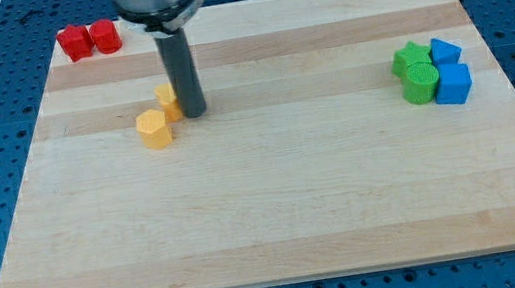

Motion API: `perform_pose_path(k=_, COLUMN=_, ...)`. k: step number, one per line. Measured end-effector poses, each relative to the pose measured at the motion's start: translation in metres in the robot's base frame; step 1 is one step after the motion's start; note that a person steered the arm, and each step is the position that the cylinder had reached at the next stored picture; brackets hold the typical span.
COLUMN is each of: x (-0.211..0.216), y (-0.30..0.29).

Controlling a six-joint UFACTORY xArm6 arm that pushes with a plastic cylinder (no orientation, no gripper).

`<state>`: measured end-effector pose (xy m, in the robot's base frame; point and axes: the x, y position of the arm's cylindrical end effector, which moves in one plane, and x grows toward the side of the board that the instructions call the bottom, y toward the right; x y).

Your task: Slide the yellow heart below the red star

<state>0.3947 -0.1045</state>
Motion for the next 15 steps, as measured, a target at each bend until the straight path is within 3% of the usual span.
perform_pose_path(k=2, x=-0.001, y=-0.051)
perform_pose_path(k=5, x=-0.061, y=-0.076)
perform_pose_path(k=7, x=-0.067, y=-0.108)
perform_pose_path(k=9, x=-0.069, y=-0.077)
perform_pose_path(k=11, x=-0.100, y=-0.087)
perform_pose_path(k=15, x=-0.082, y=-0.119)
